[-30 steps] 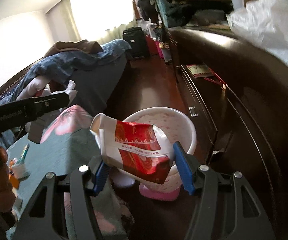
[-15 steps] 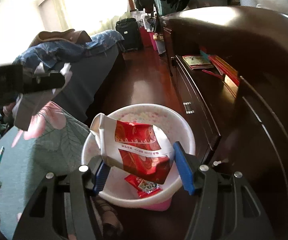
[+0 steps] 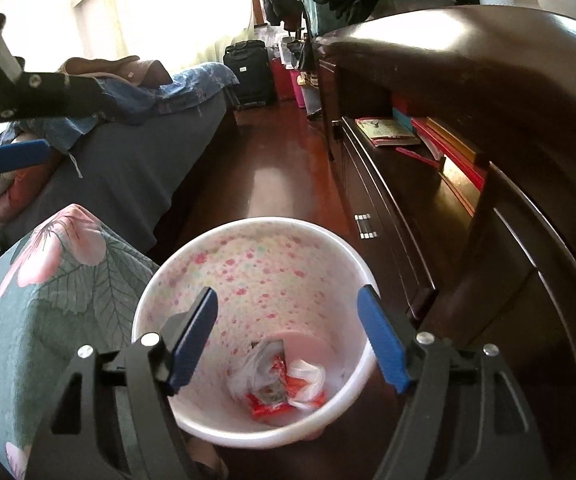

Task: Collect trash
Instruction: 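Carry both items over the wastebasket and open both grippers to drop them, then grasp the blue wrapper with the left gripper while the right gripper grasps the cardboard box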

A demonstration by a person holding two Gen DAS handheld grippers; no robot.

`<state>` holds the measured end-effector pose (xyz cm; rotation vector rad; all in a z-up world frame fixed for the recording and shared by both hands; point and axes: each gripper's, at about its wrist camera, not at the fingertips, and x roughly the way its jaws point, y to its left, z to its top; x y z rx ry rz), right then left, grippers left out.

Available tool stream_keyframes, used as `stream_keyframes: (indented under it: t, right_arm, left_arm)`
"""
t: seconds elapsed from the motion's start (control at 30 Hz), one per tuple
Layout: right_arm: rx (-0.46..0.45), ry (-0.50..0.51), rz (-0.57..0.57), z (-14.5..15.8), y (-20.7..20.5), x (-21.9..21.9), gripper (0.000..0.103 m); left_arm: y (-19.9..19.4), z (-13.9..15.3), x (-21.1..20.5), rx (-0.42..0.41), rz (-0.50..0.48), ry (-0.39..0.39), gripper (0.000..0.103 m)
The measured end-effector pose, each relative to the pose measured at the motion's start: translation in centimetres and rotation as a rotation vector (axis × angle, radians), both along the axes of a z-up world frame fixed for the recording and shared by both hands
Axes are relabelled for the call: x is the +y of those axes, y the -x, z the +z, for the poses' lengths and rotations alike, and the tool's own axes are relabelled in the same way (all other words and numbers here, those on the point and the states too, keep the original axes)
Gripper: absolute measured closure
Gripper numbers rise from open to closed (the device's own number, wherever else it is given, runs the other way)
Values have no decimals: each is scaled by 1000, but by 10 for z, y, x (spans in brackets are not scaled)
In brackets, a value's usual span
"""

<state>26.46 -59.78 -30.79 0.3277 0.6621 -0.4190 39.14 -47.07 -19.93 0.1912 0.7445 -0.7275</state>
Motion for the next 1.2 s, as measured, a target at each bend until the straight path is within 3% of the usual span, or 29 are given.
stream_keyframes:
  t: [0.2, 0.4, 0.63, 0.87, 1.0, 1.2]
  right_arm:
    - [3, -20, 15, 11, 22, 18, 25]
    - [-21, -13, 56, 43, 57, 59, 14]
    - [-42, -24, 148, 79, 86, 116, 9]
    - [-48, -12, 282, 102, 99, 185, 6]
    - [-39, -7, 347, 106, 100, 218, 5]
    - [-8, -1, 416, 102, 96, 256, 6]
  left_arm:
    - [19, 17, 36, -20, 36, 11, 12]
    - [54, 36, 84, -88, 80, -9, 8]
    - [92, 53, 150, -123, 144, -8, 4]
    - [120, 52, 230, -153, 271, -67, 4]
    - [121, 33, 284, -106, 378, -143, 4]
    - [111, -10, 353, 51, 508, -142, 4]
